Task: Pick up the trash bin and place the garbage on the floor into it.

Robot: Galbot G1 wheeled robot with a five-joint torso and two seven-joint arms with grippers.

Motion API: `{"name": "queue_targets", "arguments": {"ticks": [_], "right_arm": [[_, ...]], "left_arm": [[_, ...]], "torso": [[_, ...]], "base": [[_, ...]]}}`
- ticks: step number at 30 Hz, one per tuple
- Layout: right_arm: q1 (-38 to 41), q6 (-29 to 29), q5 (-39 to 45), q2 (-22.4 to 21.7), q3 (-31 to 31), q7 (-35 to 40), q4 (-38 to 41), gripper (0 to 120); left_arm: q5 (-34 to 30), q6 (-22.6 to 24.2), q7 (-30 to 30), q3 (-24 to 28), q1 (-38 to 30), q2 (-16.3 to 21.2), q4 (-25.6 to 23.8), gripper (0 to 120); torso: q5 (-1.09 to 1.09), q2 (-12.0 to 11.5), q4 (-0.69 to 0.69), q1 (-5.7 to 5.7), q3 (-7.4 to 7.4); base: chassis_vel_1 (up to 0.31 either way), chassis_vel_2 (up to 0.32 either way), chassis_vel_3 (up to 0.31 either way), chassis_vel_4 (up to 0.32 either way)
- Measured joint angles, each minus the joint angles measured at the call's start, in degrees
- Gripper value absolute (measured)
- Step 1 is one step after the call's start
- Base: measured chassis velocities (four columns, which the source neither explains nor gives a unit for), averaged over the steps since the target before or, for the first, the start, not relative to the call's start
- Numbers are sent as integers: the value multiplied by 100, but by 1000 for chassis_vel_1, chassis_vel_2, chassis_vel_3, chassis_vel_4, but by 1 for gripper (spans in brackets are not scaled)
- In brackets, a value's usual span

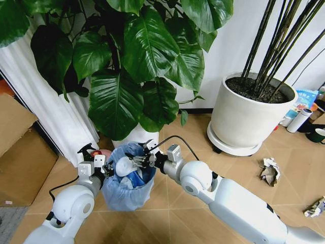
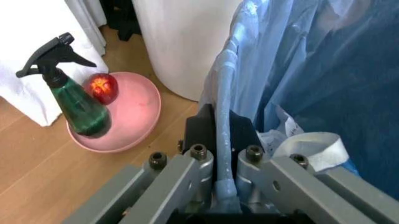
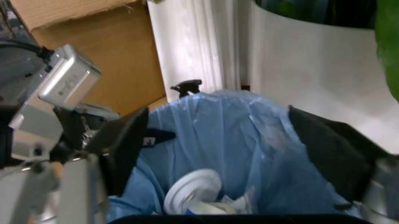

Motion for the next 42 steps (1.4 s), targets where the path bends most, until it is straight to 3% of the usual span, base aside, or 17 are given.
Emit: {"name": "queue_targets", "arguments": {"ticks": [4, 12, 17, 23, 26, 32, 42], "right_arm": [[2, 23, 15, 78, 50, 90, -26, 98], [-259, 30, 86, -53, 490, 354, 132, 100], [-973, -40, -31, -417, 1409, 502, 368, 100], [-1846, -127, -438, -506, 2394, 515, 572, 100], [-2589, -159, -773, -379, 3077, 510, 676, 100], [-3396, -167, -1071, -108, 3841, 433, 739, 100], [-4016, -25, -1417, 234, 4729, 129, 653, 100]], "left_arm": [[13, -24, 9, -24, 23, -2, -16, 0], [46, -129, 63, -98, 53, -50, -33, 0], [247, -204, 172, -187, 214, -134, -132, 0], [590, -266, 334, -250, 394, -194, -173, 0], [623, -274, 360, -257, 446, -250, -181, 0], [627, -275, 362, -233, 447, -322, -188, 0], [677, -281, 366, -209, 494, -402, -250, 0]], "torso": [[0, 0, 0, 0, 0], [0, 0, 0, 0, 0], [1, 0, 0, 0, -1], [2, 0, 0, 0, -1], [2, 0, -1, 0, -1], [1, 0, -2, 0, -1], [0, 1, 0, 0, -1]], "base": [[0, 0, 0, 0], [0, 0, 0, 0], [0, 0, 0, 0], [0, 0, 0, 0], [0, 0, 0, 0], [0, 0, 0, 0], [-6, -5, 5, 5]]}}
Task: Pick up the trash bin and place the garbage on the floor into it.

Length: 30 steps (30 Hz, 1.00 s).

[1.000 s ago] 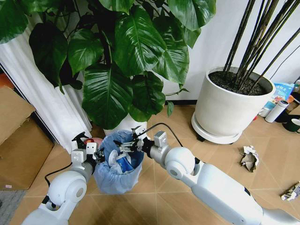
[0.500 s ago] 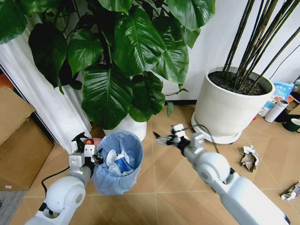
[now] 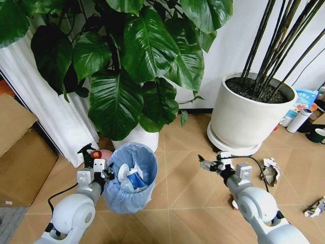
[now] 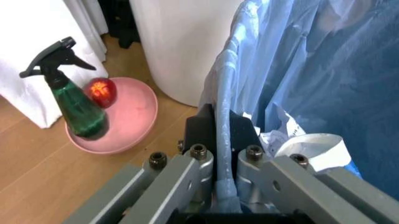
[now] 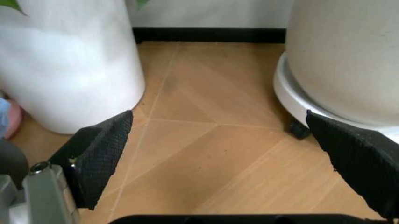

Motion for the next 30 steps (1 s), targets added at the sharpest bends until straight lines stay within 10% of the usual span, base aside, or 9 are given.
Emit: {"name": "queue_targets", "arguments": {"ticks": [30], "right_arm": [[-672, 214, -309, 175, 433, -223, 233, 100]], "left_arm": [[84, -37, 41, -28, 200, -14, -213, 0]], "torso": [[1, 0, -1, 0, 0]], "base": [[-136, -138, 132, 136]]}}
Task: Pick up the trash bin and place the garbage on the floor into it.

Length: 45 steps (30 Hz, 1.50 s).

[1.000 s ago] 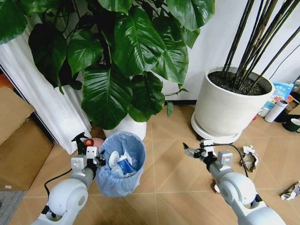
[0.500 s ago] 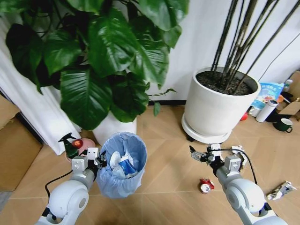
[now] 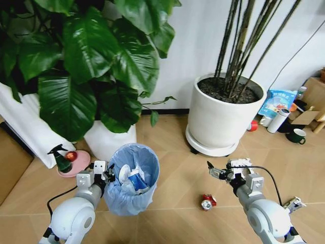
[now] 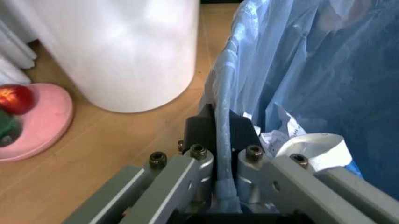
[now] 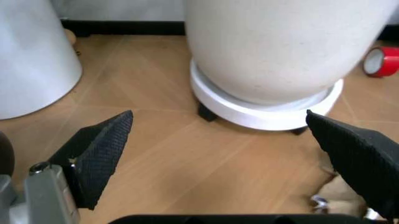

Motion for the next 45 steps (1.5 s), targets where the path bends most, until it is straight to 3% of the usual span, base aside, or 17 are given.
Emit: {"name": "queue_targets", "arguments": {"ticks": [16, 19, 24, 29, 32, 33, 37, 45], "right_arm": [[-141, 194, -106, -152, 13, -260, -72, 100], [-215, 557, -103, -630, 260, -1485, -474, 100], [-129, 1001, -366, -1047, 236, -2430, -963, 100], [254, 1532, -781, -1465, -428, -3123, -1588, 100], [723, 1709, -896, -1680, -1208, -3336, -2049, 100], [723, 1709, -896, -1680, -1208, -3336, -2049, 100], [1491, 1876, -1096, -1712, -2179, -3575, -2731, 100], [2042, 1960, -1394, -1710, -2870, -4141, -3379, 100]], "left_arm": [[-5, -6, 5, 14, 6, 14, -29, 0], [-14, -8, 16, 15, -8, 21, -58, 0], [-17, -9, 18, 8, -27, 32, -63, 0], [-14, -10, 16, 9, -39, 49, -63, 0], [-14, -11, 3, -5, -12, 50, -83, 0], [-14, -11, 3, -5, -12, 50, -83, 0], [34, -37, -22, -18, 115, 97, -142, 0], [54, -52, -23, -87, 205, 125, -225, 0]], "torso": [[2, 0, 1, 0, 0], [0, 0, -1, 0, 0], [-3, 0, 0, 0, 0], [1, 0, 1, 0, 0], [-1, 0, 1, 0, 0], [-1, 0, 1, 0, 0], [0, 0, 1, 0, 1], [-2, 0, 0, 0, 0]], "base": [[-154, -151, 157, 165], [-30, -48, 34, 41], [0, 0, 0, 0], [0, 0, 0, 0], [0, 0, 0, 0], [0, 0, 0, 0], [0, 0, 0, 0], [0, 0, 0, 0]]}}
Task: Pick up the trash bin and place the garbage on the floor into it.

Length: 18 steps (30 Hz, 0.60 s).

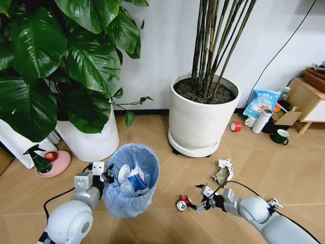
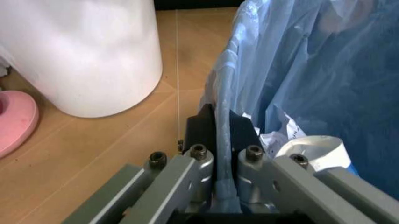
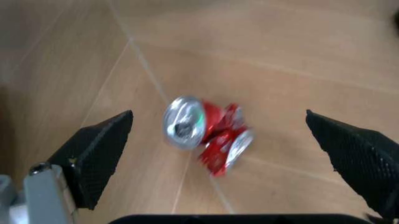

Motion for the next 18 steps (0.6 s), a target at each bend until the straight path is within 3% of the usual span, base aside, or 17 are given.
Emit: {"name": "queue_targets", "arguments": {"ticks": [18], "right_arm": [[763, -13, -83, 485, -799, -70, -1077, 100]], "left_arm": [[96, -9, 4, 38, -23, -66, 30, 0]], "torso": [[2, 0, 0, 0, 0]], "base": [[0, 0, 0, 0]]}}
